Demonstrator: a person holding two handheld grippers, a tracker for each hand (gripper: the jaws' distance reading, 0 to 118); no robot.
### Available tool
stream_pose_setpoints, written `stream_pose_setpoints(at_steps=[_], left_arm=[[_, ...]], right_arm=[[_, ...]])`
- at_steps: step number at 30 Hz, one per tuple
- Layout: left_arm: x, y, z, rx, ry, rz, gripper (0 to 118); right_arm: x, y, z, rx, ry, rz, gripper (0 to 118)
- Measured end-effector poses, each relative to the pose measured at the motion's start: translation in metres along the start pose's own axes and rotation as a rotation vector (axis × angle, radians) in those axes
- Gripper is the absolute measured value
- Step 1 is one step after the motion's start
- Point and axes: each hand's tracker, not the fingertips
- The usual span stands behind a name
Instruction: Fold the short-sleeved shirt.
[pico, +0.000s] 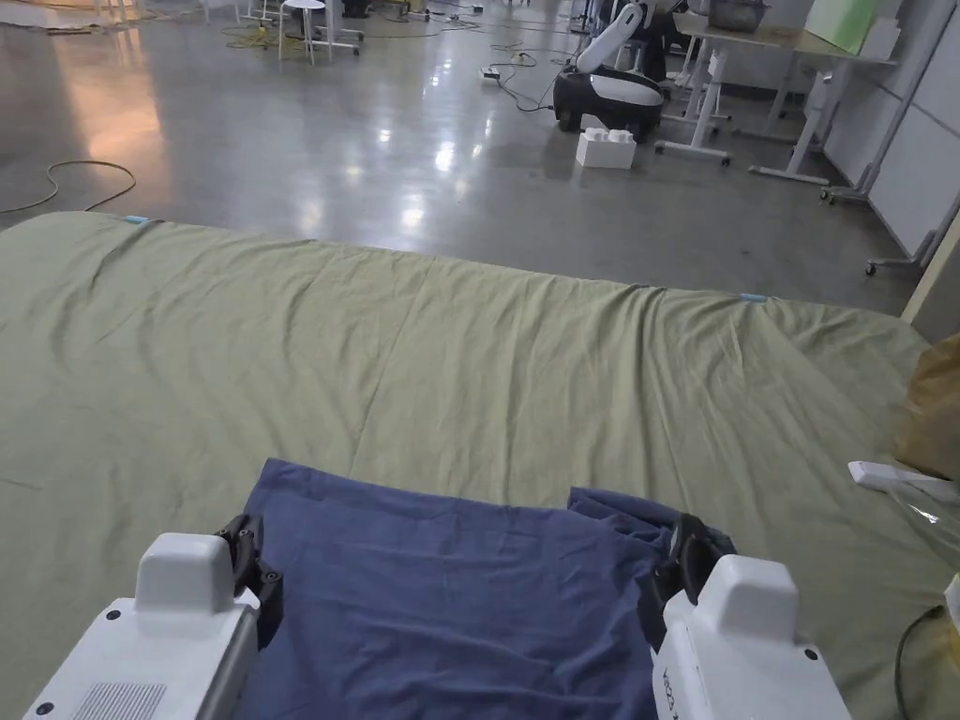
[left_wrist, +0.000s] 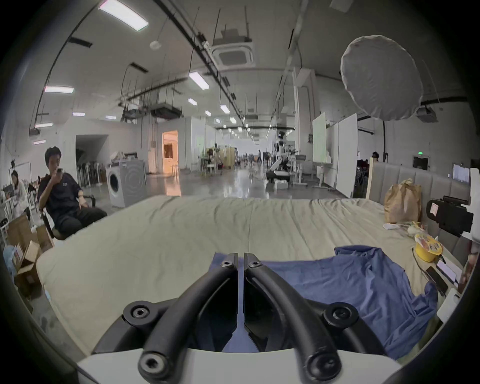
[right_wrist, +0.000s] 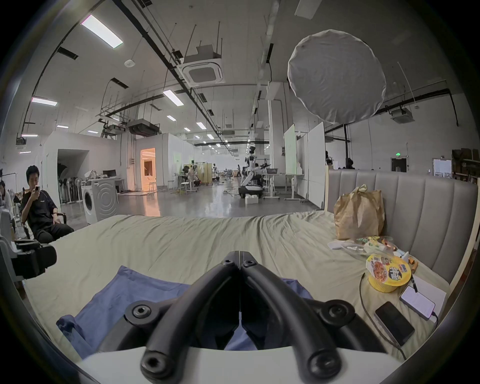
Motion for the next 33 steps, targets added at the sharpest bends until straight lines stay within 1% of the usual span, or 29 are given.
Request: stream_pose_setpoints(at_steps=[4,6,8,13,14,15,16,17,18,21,23,25,26,27,28,30,32,33], left_arm=[[-0.014,-0.011,-0.04,-0.12,-0.036,0.049,3],[-0.025,-0.012,-0.07,-0.164,-0.047,0.086,3],[-0.034,-0.009,-0.106,-0.235,-0.068,0.109,3],[-0.052,0.004,-0.21,-0.405,-0.084,0.062,5],[-0.053,0.006,-0.23,-0.434,-0.086,0.05,15],[-0.055,0.009,-0.247,-0.459,-0.089,0.045,27],[-0.055,0.01,-0.262,-0.473,-0.071,0.037,44],[-0.055,0.01,-0.277,-0.502,-0.061,0.03,69],[-0.056,0.011,-0.292,-0.534,-0.07,0.029,79],[-0.053,0.005,-0.322,-0.574,-0.074,-0.007,81],[-0.051,-0.004,-0.338,-0.612,-0.082,-0.052,81],[-0.052,-0.013,-0.351,-0.626,-0.026,-0.079,81],[-0.055,-0.017,-0.358,-0.637,0.0,-0.071,81],[-0.057,-0.02,-0.361,-0.642,0.028,-0.057,81],[-0.058,-0.022,-0.364,-0.652,0.0,-0.032,82],[-0.058,-0.025,-0.364,-0.634,-0.005,-0.039,82],[-0.051,-0.021,-0.356,-0.617,-0.021,-0.098,81],[-0.049,-0.021,-0.354,-0.612,-0.029,-0.114,78]], right_arm=[[0.004,-0.016,-0.009,-0.073,0.01,-0.007,1],[0.007,-0.026,-0.016,-0.131,0.018,-0.027,1],[0.009,-0.031,-0.023,-0.147,0.018,-0.018,1],[0.013,-0.041,-0.045,-0.191,0.018,-0.01,1],[0.014,-0.043,-0.05,-0.2,0.017,-0.008,1],[0.012,-0.039,-0.038,-0.208,0.016,-0.008,1],[0.012,-0.039,-0.038,-0.217,0.013,-0.007,1],[0.012,-0.04,-0.038,-0.228,0.013,-0.004,1],[0.016,-0.046,-0.049,-0.275,0.013,0.024,1],[0.016,-0.051,-0.054,-0.304,0.01,0.041,1],[0.025,-0.07,-0.077,-0.334,-0.006,0.033,1],[0.028,-0.075,-0.086,-0.357,-0.015,0.032,1],[0.031,-0.079,-0.085,-0.337,0.011,0.034,1],[0.034,-0.082,-0.085,-0.352,0.003,0.037,1],[0.036,-0.085,-0.087,-0.359,-0.002,0.04,1],[0.041,-0.085,-0.084,-0.374,-0.026,0.043,1],[0.043,-0.087,-0.088,-0.389,-0.028,0.044,1],[0.045,-0.087,-0.093,-0.396,-0.029,0.041,1]])
